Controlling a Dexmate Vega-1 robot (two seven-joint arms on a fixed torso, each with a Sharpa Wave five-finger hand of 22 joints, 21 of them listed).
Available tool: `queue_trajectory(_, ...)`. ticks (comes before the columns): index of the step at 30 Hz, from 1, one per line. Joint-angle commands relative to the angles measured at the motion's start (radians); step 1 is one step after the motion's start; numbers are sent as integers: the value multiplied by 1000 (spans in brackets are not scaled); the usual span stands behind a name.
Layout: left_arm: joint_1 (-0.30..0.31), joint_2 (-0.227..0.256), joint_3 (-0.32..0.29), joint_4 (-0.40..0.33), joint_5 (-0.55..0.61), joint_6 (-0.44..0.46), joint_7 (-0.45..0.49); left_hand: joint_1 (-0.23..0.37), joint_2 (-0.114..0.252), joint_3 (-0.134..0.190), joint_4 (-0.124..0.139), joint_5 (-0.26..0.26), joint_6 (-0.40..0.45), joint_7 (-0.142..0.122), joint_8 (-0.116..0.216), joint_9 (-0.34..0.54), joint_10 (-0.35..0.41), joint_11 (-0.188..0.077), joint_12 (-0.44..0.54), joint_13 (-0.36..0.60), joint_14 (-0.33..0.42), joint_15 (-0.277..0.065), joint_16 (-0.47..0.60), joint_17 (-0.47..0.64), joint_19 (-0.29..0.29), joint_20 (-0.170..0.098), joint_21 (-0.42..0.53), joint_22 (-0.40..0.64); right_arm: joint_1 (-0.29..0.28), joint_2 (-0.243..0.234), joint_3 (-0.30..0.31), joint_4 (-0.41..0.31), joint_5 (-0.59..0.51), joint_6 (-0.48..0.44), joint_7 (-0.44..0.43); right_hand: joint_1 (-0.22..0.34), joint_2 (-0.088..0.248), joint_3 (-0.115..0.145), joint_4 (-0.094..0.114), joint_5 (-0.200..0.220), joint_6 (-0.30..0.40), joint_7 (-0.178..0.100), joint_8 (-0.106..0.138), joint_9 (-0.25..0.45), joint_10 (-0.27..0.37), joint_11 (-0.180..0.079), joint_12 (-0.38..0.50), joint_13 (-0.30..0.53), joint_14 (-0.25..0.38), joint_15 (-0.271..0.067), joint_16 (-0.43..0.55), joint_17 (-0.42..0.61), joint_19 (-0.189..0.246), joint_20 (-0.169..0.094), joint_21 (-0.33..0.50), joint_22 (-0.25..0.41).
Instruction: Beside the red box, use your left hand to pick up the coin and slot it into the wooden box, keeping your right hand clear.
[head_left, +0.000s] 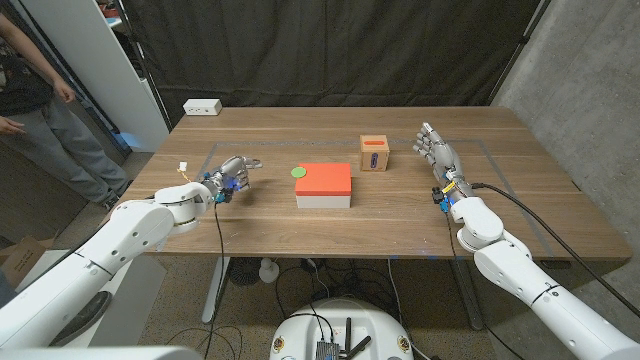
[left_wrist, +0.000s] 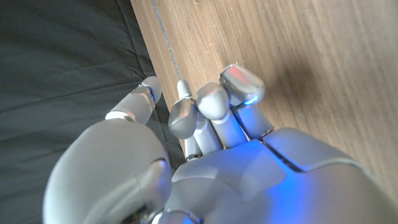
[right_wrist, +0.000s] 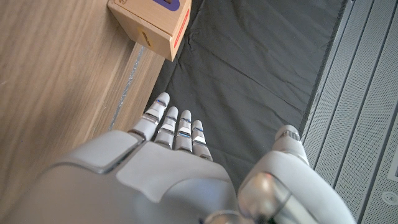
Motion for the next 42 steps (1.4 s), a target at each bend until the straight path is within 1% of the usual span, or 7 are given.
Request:
queue_trajectory(1, 5, 48, -28, -56, -85, 101, 57, 26, 4, -7, 0, 7, 20, -4, 23, 14, 1, 3, 5, 1, 5, -4, 2, 3, -3, -16, 3, 3, 1, -18, 7, 22, 27, 6, 44, 6, 0, 5, 2, -2, 6, 40, 4, 1, 7, -1, -2, -1, 6, 4, 2, -1, 8, 5, -2, 1)
queue_trajectory(9, -45, 78, -20, -68, -149, 198, 92, 36, 4, -23, 6, 7, 35, -21, 71, 47, 4, 5, 11, 0, 4, -3, -1, 0, -6, -15, -1, 3, 2, -33, 9, 27, 42, 5, 70, 7, -1, 5, 2, -2, 7, 40, 4, 1, 8, 0, -3, -1, 9, 3, 3, -2, 8, 7, -3, 1)
queue_trajectory(16, -99, 98, 2, -51, -196, 267, 102, 20, 0, -33, 13, 6, 24, -19, 98, 72, 1, 1, 13, 10, 6, -3, 0, -3, -9, -16, -7, 1, 1, -52, 16, 24, 40, 1, 80, 8, 0, 5, 2, -2, 7, 39, 4, 1, 7, 0, -3, -1, 11, 4, 3, -3, 8, 8, -4, 1)
queue_trajectory(22, -204, 114, 73, 10, -198, 333, 22, 6, 1, -37, 16, 6, 13, -18, 116, 88, 1, -8, 13, 16, 9, -4, 4, -2, -10, -16, -10, 1, 2, -75, 24, 20, 47, -12, 96, 9, 0, 6, 3, -3, 8, 39, 3, 1, 8, 1, -3, -1, 10, 3, 3, -4, 8, 8, -4, 1)
queue_trajectory(25, -252, 111, 113, 23, -183, 369, 21, 1, 5, -36, 17, 6, 9, -17, 124, 94, 0, -8, 10, 17, 7, -4, 3, -2, -11, -16, -12, 0, 7, -87, 23, 22, 42, -17, 106, 9, 0, 6, 3, -3, 9, 39, 4, 1, 8, 1, -3, -1, 11, 3, 3, -4, 8, 8, -4, 1)
queue_trajectory(35, -267, 98, 113, 10, -207, 381, 29, -8, 7, -31, 11, 7, -5, -12, 139, 87, -1, -6, 4, 17, 0, -5, -3, -9, -18, -16, -11, 1, 33, -94, 14, 15, 31, -45, 104, 11, 1, 7, 3, -3, 12, 41, 4, 1, 8, 3, -4, -1, 11, 4, 3, -6, 8, 8, -5, 1)
queue_trajectory(42, -312, 102, 136, 18, -209, 414, 14, -9, 8, -28, 10, 7, -19, -2, 141, 80, -6, -9, 7, 32, 4, -6, 3, -2, -20, -16, -11, 1, 57, -78, 2, 47, 26, -32, 114, 12, 1, 7, 3, -3, 12, 40, 4, 1, 9, 2, -4, -1, 12, 4, 3, -6, 8, 8, -5, 1)
